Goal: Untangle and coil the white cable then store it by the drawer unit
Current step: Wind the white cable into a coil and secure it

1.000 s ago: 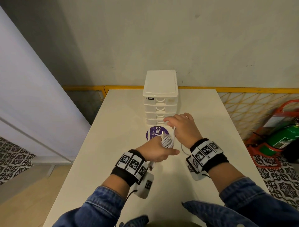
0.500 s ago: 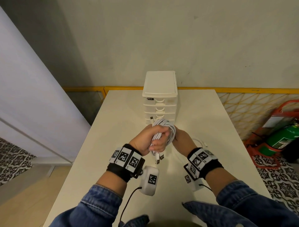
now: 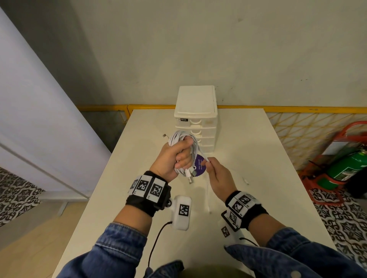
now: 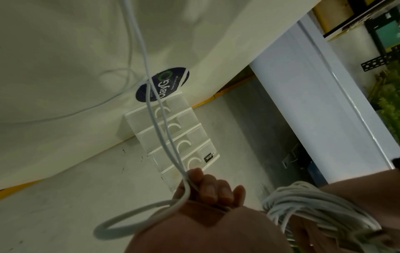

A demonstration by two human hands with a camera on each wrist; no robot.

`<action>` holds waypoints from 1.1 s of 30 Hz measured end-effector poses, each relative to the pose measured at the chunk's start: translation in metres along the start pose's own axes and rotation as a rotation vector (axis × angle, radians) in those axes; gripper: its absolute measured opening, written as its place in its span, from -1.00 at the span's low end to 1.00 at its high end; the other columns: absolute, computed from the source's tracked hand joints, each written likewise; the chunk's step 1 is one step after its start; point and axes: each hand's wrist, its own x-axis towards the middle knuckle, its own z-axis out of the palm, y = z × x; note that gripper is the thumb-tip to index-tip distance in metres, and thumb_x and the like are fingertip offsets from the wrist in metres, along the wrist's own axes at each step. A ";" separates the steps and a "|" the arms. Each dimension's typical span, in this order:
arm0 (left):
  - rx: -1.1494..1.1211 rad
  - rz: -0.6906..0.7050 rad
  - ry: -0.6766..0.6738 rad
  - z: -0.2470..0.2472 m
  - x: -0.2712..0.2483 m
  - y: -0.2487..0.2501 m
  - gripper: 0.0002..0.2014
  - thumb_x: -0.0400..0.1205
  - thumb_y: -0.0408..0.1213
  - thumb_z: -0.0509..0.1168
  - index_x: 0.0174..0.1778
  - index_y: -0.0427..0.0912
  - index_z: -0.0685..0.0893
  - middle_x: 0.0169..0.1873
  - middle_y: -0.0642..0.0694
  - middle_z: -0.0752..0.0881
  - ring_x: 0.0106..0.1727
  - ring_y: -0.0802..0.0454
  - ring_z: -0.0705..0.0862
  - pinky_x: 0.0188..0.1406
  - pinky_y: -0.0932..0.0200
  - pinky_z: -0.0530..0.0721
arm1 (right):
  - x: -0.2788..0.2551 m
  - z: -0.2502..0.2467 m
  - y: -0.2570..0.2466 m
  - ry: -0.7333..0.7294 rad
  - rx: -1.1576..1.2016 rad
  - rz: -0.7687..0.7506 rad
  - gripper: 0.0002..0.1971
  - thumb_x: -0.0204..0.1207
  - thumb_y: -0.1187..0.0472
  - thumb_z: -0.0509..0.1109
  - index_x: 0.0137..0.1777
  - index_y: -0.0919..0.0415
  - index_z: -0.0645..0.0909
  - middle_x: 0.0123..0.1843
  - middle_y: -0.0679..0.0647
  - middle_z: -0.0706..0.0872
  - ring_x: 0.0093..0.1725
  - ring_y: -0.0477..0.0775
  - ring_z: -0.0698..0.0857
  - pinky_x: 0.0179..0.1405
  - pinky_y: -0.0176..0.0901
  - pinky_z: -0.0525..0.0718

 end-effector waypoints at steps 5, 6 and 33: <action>-0.126 -0.036 0.012 0.006 0.003 0.001 -0.82 0.59 -0.29 0.10 -0.32 -0.22 0.47 -0.80 0.10 0.38 -0.84 0.22 0.29 -0.76 0.32 0.27 | 0.007 0.005 0.002 -0.129 -0.096 0.029 -0.69 0.66 0.08 0.02 0.08 0.19 0.57 -0.20 -0.12 0.63 -0.29 -0.15 0.51 -0.27 -0.27 0.36; -0.170 -0.017 0.002 0.007 0.004 0.001 -0.82 0.59 -0.29 0.12 -0.30 -0.23 0.52 -0.80 0.09 0.38 -0.84 0.22 0.30 -0.76 0.33 0.27 | 0.008 0.007 0.004 -0.171 -0.118 0.051 -0.71 0.68 0.12 0.05 0.11 0.22 0.57 -0.21 -0.13 0.63 -0.29 -0.13 0.51 -0.26 -0.26 0.34; 1.306 0.164 0.533 -0.040 0.016 -0.021 -0.56 0.56 0.03 0.36 -0.16 -0.37 0.61 -0.48 -0.22 0.57 -0.46 -0.11 0.57 -0.37 -0.11 0.63 | 0.021 -0.012 -0.034 -0.233 -0.210 -0.272 -0.73 0.52 0.00 0.22 0.01 0.01 0.72 -0.12 -0.04 0.80 -0.15 -0.10 0.62 -0.20 -0.33 0.48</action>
